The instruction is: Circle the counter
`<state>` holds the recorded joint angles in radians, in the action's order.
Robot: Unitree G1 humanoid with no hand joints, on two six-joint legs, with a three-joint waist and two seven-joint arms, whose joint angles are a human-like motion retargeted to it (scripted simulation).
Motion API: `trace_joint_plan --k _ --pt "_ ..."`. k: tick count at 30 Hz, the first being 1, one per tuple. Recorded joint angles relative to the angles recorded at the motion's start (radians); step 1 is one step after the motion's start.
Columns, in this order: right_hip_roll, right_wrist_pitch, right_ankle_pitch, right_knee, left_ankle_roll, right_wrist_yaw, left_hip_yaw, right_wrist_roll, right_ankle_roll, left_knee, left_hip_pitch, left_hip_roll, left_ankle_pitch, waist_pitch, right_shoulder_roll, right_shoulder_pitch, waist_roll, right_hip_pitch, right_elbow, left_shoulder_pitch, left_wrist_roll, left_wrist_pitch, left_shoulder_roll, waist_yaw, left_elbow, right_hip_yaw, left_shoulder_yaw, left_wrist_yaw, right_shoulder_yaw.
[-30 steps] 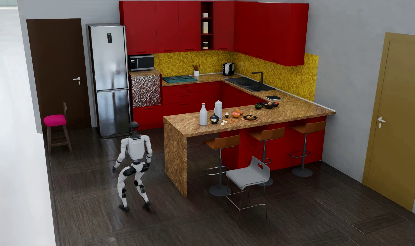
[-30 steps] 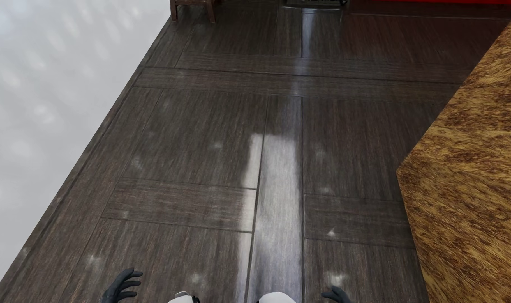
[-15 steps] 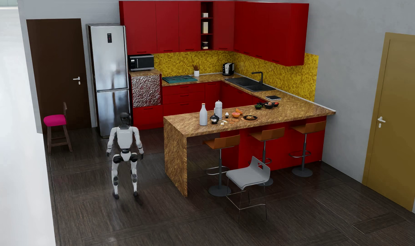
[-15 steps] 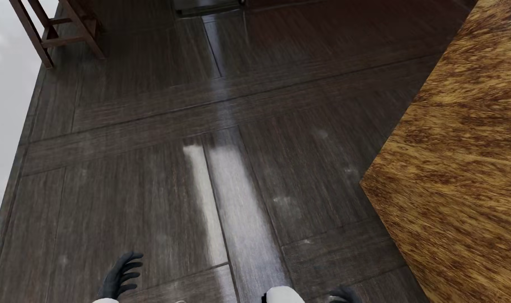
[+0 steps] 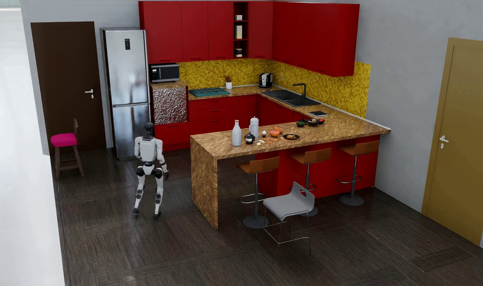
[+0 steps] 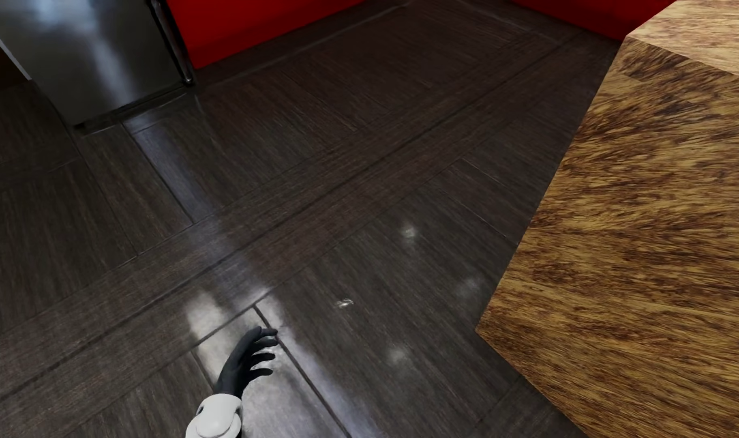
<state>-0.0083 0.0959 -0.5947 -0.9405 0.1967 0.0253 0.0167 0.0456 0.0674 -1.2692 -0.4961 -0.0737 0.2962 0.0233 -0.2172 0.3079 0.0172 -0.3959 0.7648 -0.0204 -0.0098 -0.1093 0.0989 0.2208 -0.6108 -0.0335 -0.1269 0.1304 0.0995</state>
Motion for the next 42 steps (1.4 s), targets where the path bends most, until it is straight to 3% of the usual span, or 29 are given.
trace_joint_plan --k 2,4,5,6,7,8,9,10,12,15,16,17,18,20,21,22,24,25,27,29,30,31,32,33,36,38,40,41,42 --pt "0.043 0.061 -0.033 0.092 0.012 -0.090 0.002 0.001 -0.001 0.096 -0.152 0.019 0.112 0.027 0.044 -0.044 -0.073 0.130 -0.094 -0.157 0.070 -0.034 0.044 -0.115 0.016 0.048 0.079 -0.091 -0.026" --pt "0.078 0.109 0.011 -0.039 0.037 -0.160 -0.006 -0.017 0.008 0.342 -0.226 0.010 0.051 0.053 0.062 -0.145 -0.129 0.155 -0.157 -0.226 0.113 0.000 0.113 -0.156 -0.019 0.065 0.107 -0.132 -0.046" --pt "0.083 0.116 0.124 -0.203 0.041 -0.155 -0.014 -0.022 0.016 0.400 -0.202 -0.008 -0.053 0.053 0.064 -0.181 -0.134 0.100 -0.161 -0.222 0.107 0.001 0.146 -0.131 -0.069 0.058 0.117 -0.120 -0.043" --pt "0.053 0.110 0.291 -0.355 -0.019 -0.115 -0.057 -0.022 0.021 0.383 -0.155 -0.015 -0.027 0.059 0.069 -0.185 -0.085 0.018 -0.132 -0.191 0.083 0.011 0.189 -0.088 -0.082 0.036 0.108 -0.084 -0.038" --pt "0.028 0.092 0.289 -0.398 -0.138 -0.053 -0.092 -0.022 0.000 0.393 -0.091 -0.022 0.016 0.069 0.056 -0.129 -0.035 -0.066 -0.116 -0.115 0.049 0.044 0.196 -0.042 -0.039 0.002 0.119 -0.038 -0.067" --pt "-0.002 0.085 0.201 -0.352 -0.165 0.001 -0.121 -0.034 -0.014 0.407 -0.026 -0.033 0.057 0.071 0.040 -0.062 0.013 -0.128 -0.153 -0.047 0.015 0.069 0.174 0.017 0.018 -0.025 0.103 0.009 -0.085" --pt "-0.033 0.076 0.105 -0.232 -0.084 0.029 -0.141 -0.058 -0.032 0.417 0.028 -0.051 0.101 0.050 0.035 -0.006 0.051 -0.166 -0.159 0.002 -0.010 0.082 0.135 0.069 0.082 -0.032 0.072 0.044 -0.109" --pt "-0.051 0.059 0.108 -0.059 -0.042 0.017 -0.109 -0.084 -0.036 0.288 0.014 -0.057 0.085 0.029 0.029 0.036 0.078 -0.143 -0.096 0.057 -0.018 0.043 0.073 0.062 0.043 -0.011 0.038 0.057 -0.070" --pt "0.011 0.055 0.067 0.007 -0.017 -0.025 -0.001 -0.072 -0.027 0.089 -0.076 -0.040 -0.026 0.012 0.004 0.011 0.044 -0.039 -0.009 -0.008 0.006 -0.043 0.041 0.017 -0.001 -0.001 -0.060 0.026 0.018" --pt "0.077 0.017 -0.008 -0.004 -0.019 -0.079 -0.003 0.030 -0.026 0.316 -0.127 -0.005 0.052 0.014 0.098 -0.071 -0.039 0.086 -0.173 -0.200 0.105 -0.063 0.099 -0.105 -0.040 0.050 0.099 -0.091 -0.057" --pt "0.063 -0.014 0.069 -0.164 -0.129 -0.064 -0.041 0.051 0.001 0.305 -0.084 -0.006 0.102 0.012 0.098 -0.123 -0.021 0.032 -0.143 -0.215 0.104 -0.028 0.136 -0.084 -0.061 0.052 0.100 -0.099 -0.017" --pt "0.029 -0.044 0.158 -0.273 -0.183 -0.025 -0.083 0.071 0.035 0.320 -0.034 -0.010 0.139 0.003 0.088 -0.141 0.003 -0.028 -0.095 -0.208 0.085 0.035 0.158 -0.064 -0.046 0.027 0.085 -0.089 -0.021" --pt "-0.010 -0.054 0.190 -0.298 -0.148 0.021 -0.114 0.086 0.075 0.351 0.028 -0.021 0.169 -0.007 0.077 -0.102 0.016 -0.072 -0.109 -0.186 0.058 0.099 0.144 -0.030 -0.022 -0.022 0.060 -0.061 -0.042" --pt "-0.034 -0.017 0.114 -0.232 -0.142 0.061 -0.170 0.077 0.008 0.433 0.165 -0.036 0.214 -0.013 0.066 -0.046 0.048 -0.138 -0.157 -0.061 -0.005 0.188 0.097 0.060 0.035 -0.061 0.050 0.001 -0.079" --pt "-0.024 0.005 0.079 -0.176 -0.124 0.042 -0.192 0.065 -0.035 0.463 0.227 -0.049 0.243 -0.019 0.060 -0.013 0.058 -0.163 -0.178 0.008 -0.033 0.185 0.088 0.095 0.066 -0.058 0.027 0.025 -0.080" --pt "-0.030 0.014 0.120 -0.053 -0.101 0.001 -0.164 0.049 -0.022 0.313 0.200 -0.046 0.202 -0.015 0.034 0.011 0.072 -0.154 -0.145 0.059 -0.049 0.129 0.046 0.079 0.075 -0.045 0.019 0.033 -0.047" --pt "0.005 0.020 0.103 -0.008 -0.066 -0.087 -0.018 0.037 -0.003 -0.008 -0.005 0.009 -0.017 -0.004 0.012 -0.008 0.019 -0.091 0.033 0.018 -0.029 -0.025 0.034 -0.025 0.003 -0.023 -0.066 -0.001 0.006" --pt "0.027 0.030 0.078 0.015 -0.052 -0.113 0.015 0.041 -0.009 -0.011 -0.097 0.041 0.031 0.001 0.025 -0.003 -0.023 -0.049 -0.016 -0.066 0.013 -0.026 0.051 -0.098 -0.005 0.004 -0.009 -0.043 -0.035" --pt "0.068 0.029 0.035 0.092 -0.022 -0.132 0.012 0.016 -0.024 0.066 -0.246 0.016 0.097 0.011 0.036 -0.074 -0.111 0.070 -0.076 -0.203 0.106 0.081 0.062 -0.190 -0.012 0.056 0.106 -0.111 -0.025" --pt "0.082 0.017 -0.007 0.089 0.028 -0.086 0.006 -0.049 -0.027 0.354 -0.256 -0.043 0.057 0.019 0.078 -0.176 -0.145 0.156 -0.174 -0.273 0.138 0.143 0.115 -0.167 -0.032 0.104 0.120 -0.120 -0.049" --pt "0.081 0.005 0.039 -0.084 0.053 -0.054 -0.021 -0.072 -0.010 0.442 -0.211 -0.080 -0.075 0.037 0.076 -0.207 -0.138 0.119 -0.172 -0.241 0.118 0.125 0.149 -0.136 -0.049 0.089 0.116 -0.100 -0.030" --pt "0.039 -0.002 0.181 -0.260 0.010 -0.018 -0.063 -0.073 0.046 0.432 -0.172 -0.084 -0.104 0.044 0.086 -0.214 -0.084 0.040 -0.138 -0.198 0.072 0.075 0.174 -0.089 -0.068 0.055 0.111 -0.052 -0.027" --pt "0.001 -0.009 0.270 -0.348 -0.097 0.021 -0.103 -0.062 0.046 0.434 -0.116 -0.089 -0.058 0.055 0.072 -0.170 -0.028 -0.028 -0.130 -0.135 0.023 0.039 0.167 -0.047 -0.055 0.009 0.114 0.010 -0.033" --pt "-0.027 -0.008 0.241 -0.351 -0.164 0.048 -0.135 -0.051 0.003 0.433 -0.056 -0.099 -0.009 0.057 0.055 -0.104 0.028 -0.076 -0.143 -0.087 -0.020 0.008 0.143 0.007 -0.026 -0.026 0.094 0.070 -0.059" --pt "-0.038 0.020 0.078 -0.015 -0.064 -0.010 -0.147 -0.045 -0.036 0.380 0.062 -0.128 0.147 -0.011 0.004 0.041 0.122 -0.084 -0.090 0.052 -0.017 0.032 0.045 0.073 0.060 -0.025 -0.034 0.116 -0.073" --pt "0.006 0.046 0.006 0.009 -0.040 -0.104 -0.005 0.011 -0.041 0.096 -0.039 -0.101 0.017 -0.004 0.005 0.009 0.078 0.014 -0.032 -0.022 0.058 -0.006 -0.001 -0.006 0.022 -0.008 0.002 0.034 0.016" --pt "0.045 0.066 -0.043 0.029 -0.029 -0.150 0.035 0.066 -0.051 0.245 -0.081 -0.086 0.111 0.003 0.091 -0.074 -0.004 0.098 -0.168 -0.195 0.119 -0.027 0.075 -0.100 -0.023 0.027 0.089 -0.075 -0.043" --pt "0.044 0.048 -0.014 -0.083 -0.059 -0.141 0.010 0.081 -0.044 0.296 -0.043 -0.091 0.182 0.009 0.137 -0.131 -0.013 0.077 -0.174 -0.237 0.122 -0.007 0.127 -0.107 -0.056 0.049 0.116 -0.105 -0.032" --pt "0.028 0.016 0.103 -0.234 -0.071 -0.089 -0.028 0.099 0.014 0.310 0.012 -0.093 0.223 0.009 0.123 -0.153 -0.004 0.017 -0.134 -0.237 0.100 0.046 0.162 -0.087 -0.070 0.051 0.103 -0.105 0.004"
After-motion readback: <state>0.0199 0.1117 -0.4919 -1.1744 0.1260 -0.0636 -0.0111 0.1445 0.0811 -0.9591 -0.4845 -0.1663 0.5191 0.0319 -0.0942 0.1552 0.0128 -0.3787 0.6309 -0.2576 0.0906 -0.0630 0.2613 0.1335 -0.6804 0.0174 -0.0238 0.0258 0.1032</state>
